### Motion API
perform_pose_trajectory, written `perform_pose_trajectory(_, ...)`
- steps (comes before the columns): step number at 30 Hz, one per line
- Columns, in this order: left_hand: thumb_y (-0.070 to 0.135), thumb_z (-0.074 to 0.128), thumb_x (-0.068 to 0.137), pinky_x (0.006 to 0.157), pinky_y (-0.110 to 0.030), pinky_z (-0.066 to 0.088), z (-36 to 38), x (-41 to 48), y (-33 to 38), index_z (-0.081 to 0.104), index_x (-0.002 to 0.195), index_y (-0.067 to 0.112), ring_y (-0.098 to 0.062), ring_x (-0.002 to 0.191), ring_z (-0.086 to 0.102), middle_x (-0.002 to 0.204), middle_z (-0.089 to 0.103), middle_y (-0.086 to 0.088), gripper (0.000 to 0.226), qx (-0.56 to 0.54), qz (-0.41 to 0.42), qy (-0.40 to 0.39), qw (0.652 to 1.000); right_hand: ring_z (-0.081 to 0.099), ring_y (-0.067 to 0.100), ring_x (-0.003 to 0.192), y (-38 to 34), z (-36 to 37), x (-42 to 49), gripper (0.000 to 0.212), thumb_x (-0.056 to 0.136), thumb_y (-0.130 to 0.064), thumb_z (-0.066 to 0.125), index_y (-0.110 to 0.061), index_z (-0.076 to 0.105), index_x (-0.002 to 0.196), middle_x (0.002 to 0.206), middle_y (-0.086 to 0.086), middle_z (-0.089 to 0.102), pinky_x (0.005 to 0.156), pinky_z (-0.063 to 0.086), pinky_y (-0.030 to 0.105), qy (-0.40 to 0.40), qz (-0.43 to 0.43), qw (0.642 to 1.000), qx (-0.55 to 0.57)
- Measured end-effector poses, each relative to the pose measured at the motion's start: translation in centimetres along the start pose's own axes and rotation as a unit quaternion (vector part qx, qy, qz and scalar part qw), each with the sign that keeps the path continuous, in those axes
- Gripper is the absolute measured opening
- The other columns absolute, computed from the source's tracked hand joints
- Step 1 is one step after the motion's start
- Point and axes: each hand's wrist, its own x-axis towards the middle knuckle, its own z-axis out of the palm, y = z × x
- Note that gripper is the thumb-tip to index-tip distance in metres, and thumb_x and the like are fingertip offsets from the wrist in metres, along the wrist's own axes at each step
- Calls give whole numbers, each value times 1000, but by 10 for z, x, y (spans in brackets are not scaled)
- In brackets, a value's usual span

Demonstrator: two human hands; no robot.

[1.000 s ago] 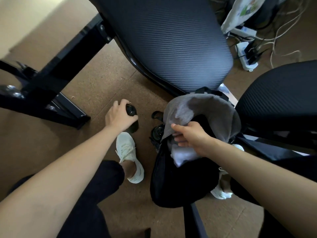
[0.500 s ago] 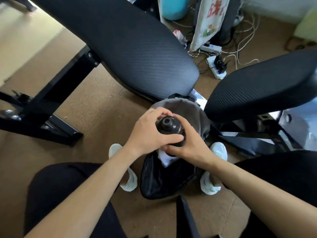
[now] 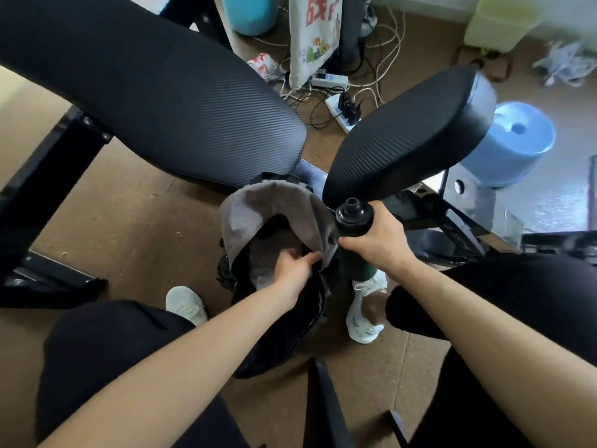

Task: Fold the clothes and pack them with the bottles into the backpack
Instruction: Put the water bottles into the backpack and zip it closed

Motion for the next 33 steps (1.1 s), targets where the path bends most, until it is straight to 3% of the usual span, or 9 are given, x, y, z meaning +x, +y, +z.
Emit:
perform_pose_trajectory(2, 34, 79, 89, 64, -23, 43, 10, 8, -5, 59, 124, 12, -12, 86, 62, 96, 64, 3, 45, -26, -17, -18, 999, 58, 19, 106, 1, 4, 4, 60, 68, -25, 88, -17, 56, 119, 111, -1, 65, 87, 46, 32, -14, -17, 1000, -16)
perform_pose_trajectory(5, 34, 76, 93, 61, -17, 44, 18, 14, -2, 63, 119, 24, -3, 80, 61, 94, 67, 9, 31, -49, -19, -60, 997, 59, 27, 112, 2, 7, 10, 66, 63, -31, 87, -24, 56, 121, 111, -4, 67, 95, 51, 43, -12, -53, 998, -33)
perform_pose_trajectory(8, 33, 71, 96, 76, -34, 57, 18, 28, 0, 71, 114, 13, -23, 89, 72, 104, 76, -8, 26, -78, -28, -32, 996, 61, 22, 111, 3, 9, 13, 66, 65, -27, 90, -24, 58, 123, 106, -10, 66, 93, 49, 38, -2, -71, 997, -26)
perform_pose_trajectory(10, 29, 70, 97, 84, -48, 62, 13, 41, -5, 73, 108, 8, -35, 90, 74, 97, 77, -16, 24, -112, -40, 17, 993, 63, 18, 110, 5, 11, 15, 65, 65, -28, 92, -22, 60, 122, 108, -10, 68, 95, 49, 37, 0, -67, 998, -6)
perform_pose_trajectory(14, 20, 67, 100, 41, -21, 49, -9, 37, -4, 70, 102, 3, -24, 74, 68, 90, 70, -15, 17, -128, -46, 86, 987, 64, 13, 108, 11, 22, 20, 62, 64, -32, 93, -22, 64, 118, 109, -10, 71, 98, 51, 40, -2, -47, 997, 53)
perform_pose_trajectory(20, 14, 66, 99, 35, -17, 46, -33, 28, -16, 70, 117, -3, -27, 81, 66, 111, 69, -25, 25, -189, -60, 130, 971, 64, 13, 110, 2, 44, 15, 64, 65, -37, 91, -25, 62, 121, 111, -11, 70, 98, 51, 41, -48, -72, 996, 38)
perform_pose_trajectory(24, 19, 66, 100, 46, -27, 57, -50, 20, -21, 65, 120, 1, -38, 102, 67, 117, 65, -22, 27, -186, -82, 138, 969, 63, 24, 112, 9, 41, 21, 66, 66, -36, 91, -25, 58, 122, 114, -3, 70, 93, 52, 42, -56, -47, 995, -65)
perform_pose_trajectory(28, 25, 62, 102, 79, -43, 64, -64, 12, -29, 62, 113, 6, -33, 103, 66, 120, 63, -15, 22, -152, -61, 101, 981, 64, 22, 113, 17, 46, 21, 64, 67, -34, 93, -18, 63, 121, 116, -2, 71, 100, 51, 46, -15, 2, 1000, 22)
perform_pose_trajectory(33, 40, 63, 100, 90, -42, 61, -66, -1, -35, 67, 109, 10, -25, 99, 70, 112, 72, -10, 32, -83, -11, 69, 994, 63, 23, 115, 16, 65, 16, 65, 66, -41, 91, -21, 63, 121, 118, -2, 71, 99, 51, 44, 23, 31, 998, 55)
